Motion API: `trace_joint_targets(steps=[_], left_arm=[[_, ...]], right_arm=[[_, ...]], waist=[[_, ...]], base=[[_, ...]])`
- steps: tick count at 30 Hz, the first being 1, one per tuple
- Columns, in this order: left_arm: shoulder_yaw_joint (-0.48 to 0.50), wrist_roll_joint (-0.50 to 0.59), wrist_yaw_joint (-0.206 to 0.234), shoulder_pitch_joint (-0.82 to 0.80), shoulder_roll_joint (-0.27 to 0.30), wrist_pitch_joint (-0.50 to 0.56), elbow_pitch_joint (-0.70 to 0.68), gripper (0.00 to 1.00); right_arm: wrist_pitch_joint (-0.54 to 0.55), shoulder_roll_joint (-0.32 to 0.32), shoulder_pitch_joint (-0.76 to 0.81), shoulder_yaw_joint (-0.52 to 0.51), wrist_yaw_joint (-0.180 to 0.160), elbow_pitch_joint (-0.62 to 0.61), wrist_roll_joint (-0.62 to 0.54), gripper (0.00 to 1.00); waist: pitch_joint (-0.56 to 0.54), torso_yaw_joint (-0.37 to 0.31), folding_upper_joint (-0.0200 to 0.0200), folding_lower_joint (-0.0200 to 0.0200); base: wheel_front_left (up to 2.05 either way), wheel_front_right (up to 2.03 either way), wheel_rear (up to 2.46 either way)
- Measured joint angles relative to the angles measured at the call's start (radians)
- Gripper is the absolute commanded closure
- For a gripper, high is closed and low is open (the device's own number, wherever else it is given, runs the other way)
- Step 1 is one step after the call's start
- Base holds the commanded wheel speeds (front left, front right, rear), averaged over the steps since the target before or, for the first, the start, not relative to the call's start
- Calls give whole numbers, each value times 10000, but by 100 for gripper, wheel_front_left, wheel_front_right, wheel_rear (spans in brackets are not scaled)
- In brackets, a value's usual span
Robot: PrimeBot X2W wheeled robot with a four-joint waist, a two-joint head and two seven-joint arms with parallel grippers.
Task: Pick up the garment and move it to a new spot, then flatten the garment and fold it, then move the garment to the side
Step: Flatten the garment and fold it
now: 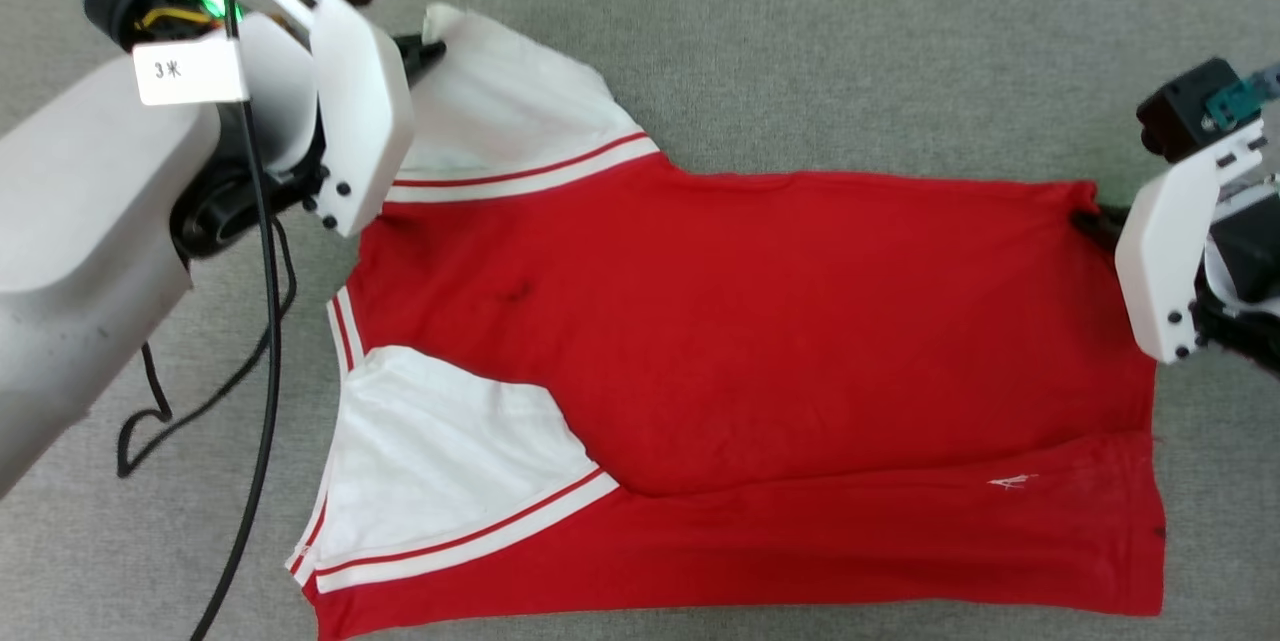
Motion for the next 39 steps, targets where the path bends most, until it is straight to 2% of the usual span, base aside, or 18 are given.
trace_joint_targets(steps=[10, 14, 19, 28, 34, 39], left_arm=[[-236, -276, 8, 930, 451, -617, -245, 100], [-332, -341, 180, 1499, 755, -784, -729, 100], [-449, -560, 581, 2379, 1285, -988, -1565, 100], [-736, -955, 1551, 4154, 2468, -1329, -3158, 100], [-934, -1175, 1998, 5130, 2817, -1417, -3756, 100], [-1124, -1304, 2102, 5863, 2748, -1467, -3781, 100]], right_arm=[[-1499, -337, 1218, -221, -2, -337, 500, 100], [-1847, -376, 1830, -447, -2, -639, 570, 100], [-1983, -412, 2787, -736, -2, -1072, 585, 100], [-2111, -362, 4736, -1492, -2, -1967, 546, 100], [-1941, -274, 5846, -2006, -2, -2456, 378, 100], [-1661, -81, 6446, -2268, -2, -2688, 280, 100]], waist=[[-1367, 39, 0, 0], [-1894, 66, 0, 0], [-2500, 97, 0, 0], [-3204, 56, 0, -1], [-3298, 128, 0, 0], [-3218, 168, 0, 0]], base=[[0, 0, 0], [0, 0, 0], [0, 0, 0], [0, 0, 0], [0, 0, 0], [0, 0, 0]])
